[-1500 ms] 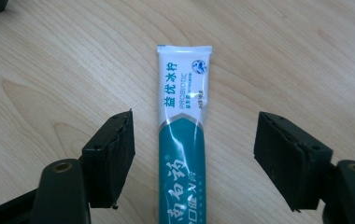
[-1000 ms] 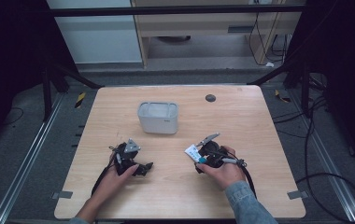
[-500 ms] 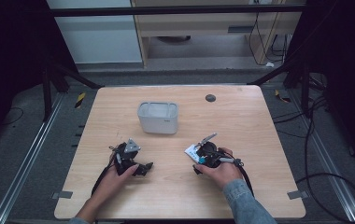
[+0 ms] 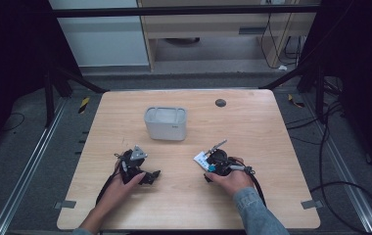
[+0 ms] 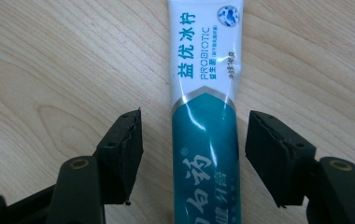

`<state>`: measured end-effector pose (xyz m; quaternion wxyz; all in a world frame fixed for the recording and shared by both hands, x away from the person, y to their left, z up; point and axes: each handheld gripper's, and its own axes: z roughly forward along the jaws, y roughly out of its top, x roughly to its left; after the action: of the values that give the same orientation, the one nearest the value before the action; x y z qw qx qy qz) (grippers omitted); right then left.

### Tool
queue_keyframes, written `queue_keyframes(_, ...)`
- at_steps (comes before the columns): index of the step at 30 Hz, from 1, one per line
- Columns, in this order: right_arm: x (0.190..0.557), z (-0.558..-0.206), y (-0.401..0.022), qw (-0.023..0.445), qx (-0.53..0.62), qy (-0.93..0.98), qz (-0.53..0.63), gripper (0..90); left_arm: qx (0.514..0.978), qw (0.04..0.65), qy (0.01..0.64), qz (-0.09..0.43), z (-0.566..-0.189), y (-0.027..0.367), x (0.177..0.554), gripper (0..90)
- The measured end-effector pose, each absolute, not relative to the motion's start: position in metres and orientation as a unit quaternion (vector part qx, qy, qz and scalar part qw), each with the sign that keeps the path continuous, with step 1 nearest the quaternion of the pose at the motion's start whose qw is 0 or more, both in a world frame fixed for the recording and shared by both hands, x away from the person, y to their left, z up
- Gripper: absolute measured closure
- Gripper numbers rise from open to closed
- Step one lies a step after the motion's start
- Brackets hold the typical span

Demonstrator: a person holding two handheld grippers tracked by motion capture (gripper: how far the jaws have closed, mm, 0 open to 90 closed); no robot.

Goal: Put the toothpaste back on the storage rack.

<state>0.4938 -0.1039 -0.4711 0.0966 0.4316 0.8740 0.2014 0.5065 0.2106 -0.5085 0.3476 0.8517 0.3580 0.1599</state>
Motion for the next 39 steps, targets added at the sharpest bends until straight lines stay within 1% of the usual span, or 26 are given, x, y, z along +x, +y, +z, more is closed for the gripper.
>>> queue_keyframes(7,0.496,-0.475,-0.106,0.086,0.44,0.871,0.199,42.8,0.852,0.348,0.358,0.16,-0.509,0.211,0.506,0.0)
queue_keyframes(13,0.497,-0.475,-0.107,0.084,0.442,0.871,0.197,45.6,0.852,0.348,0.358,0.16,-0.509,0.211,0.506,0.0)
queue_keyframes(25,0.502,-0.474,-0.103,0.079,0.446,0.868,0.201,46.4,0.852,0.348,0.358,0.16,-0.509,0.211,0.506,0.0)
queue_keyframes(34,0.514,-0.473,-0.096,0.073,0.451,0.868,0.195,49.6,0.852,0.348,0.358,0.16,-0.509,0.211,0.506,0.0)
queue_keyframes(39,0.516,-0.473,-0.094,0.08,0.446,0.872,0.187,51.4,0.852,0.348,0.358,0.16,-0.509,0.211,0.506,0.0)
